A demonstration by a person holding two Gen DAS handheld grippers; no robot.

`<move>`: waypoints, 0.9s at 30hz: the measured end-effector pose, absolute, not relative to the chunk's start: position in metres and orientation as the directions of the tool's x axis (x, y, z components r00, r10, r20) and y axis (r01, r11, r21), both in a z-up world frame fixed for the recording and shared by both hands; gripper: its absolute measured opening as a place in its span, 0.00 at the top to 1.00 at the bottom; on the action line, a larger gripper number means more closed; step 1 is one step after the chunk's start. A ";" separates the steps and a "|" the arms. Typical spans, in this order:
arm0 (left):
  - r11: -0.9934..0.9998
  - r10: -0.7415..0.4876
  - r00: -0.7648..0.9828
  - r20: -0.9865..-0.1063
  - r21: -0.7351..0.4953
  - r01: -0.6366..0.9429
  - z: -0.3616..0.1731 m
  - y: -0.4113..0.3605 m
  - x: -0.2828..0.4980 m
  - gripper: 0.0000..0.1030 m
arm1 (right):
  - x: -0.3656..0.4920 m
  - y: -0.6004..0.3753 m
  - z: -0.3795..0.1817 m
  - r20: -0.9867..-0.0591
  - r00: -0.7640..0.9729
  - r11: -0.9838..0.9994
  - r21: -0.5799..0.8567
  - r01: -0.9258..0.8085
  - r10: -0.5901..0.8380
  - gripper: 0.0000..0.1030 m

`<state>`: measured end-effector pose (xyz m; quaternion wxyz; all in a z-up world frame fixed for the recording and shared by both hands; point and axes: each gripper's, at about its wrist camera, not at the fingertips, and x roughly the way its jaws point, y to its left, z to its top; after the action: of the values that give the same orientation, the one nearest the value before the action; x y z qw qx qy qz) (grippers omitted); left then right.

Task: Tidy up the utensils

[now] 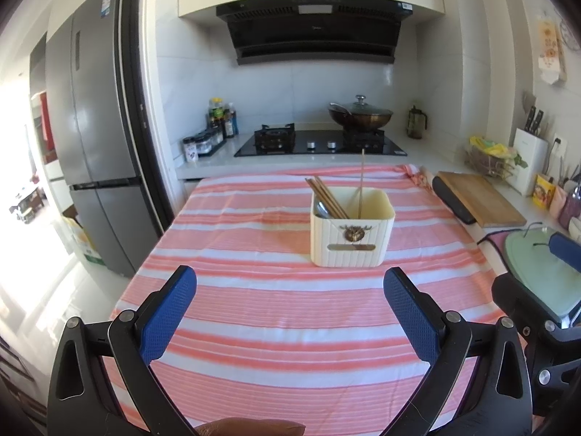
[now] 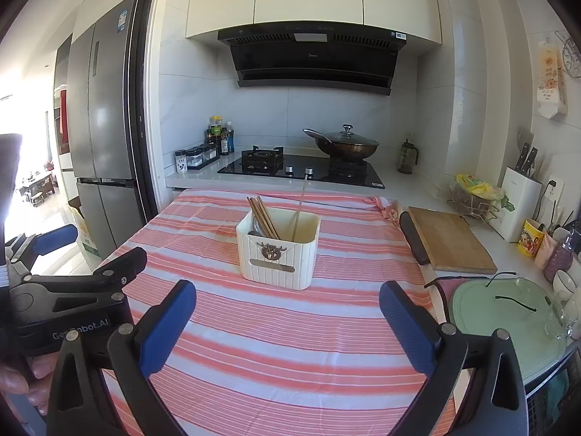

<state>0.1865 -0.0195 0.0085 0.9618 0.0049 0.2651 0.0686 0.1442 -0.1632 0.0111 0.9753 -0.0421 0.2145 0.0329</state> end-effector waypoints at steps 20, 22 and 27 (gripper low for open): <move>0.991 0.128 0.848 -0.515 0.046 -0.122 0.006 -0.021 0.188 0.00 | 0.145 -0.163 0.011 -0.422 0.906 0.994 -0.078 -0.080 0.040 0.00; 0.992 0.128 0.847 -0.515 0.046 -0.122 0.006 -0.022 0.188 0.00 | 0.145 -0.162 0.011 -0.423 0.905 0.994 -0.079 -0.080 0.039 0.00; 0.992 0.120 0.849 -0.514 0.040 -0.116 0.006 -0.021 0.187 0.00 | 0.145 -0.160 0.010 -0.424 0.905 0.994 -0.079 -0.078 0.038 0.00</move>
<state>0.1874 -0.0213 0.0061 0.9615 0.0038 0.2677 0.0613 0.1448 -0.1605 0.0104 0.9748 -0.0471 0.2159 0.0297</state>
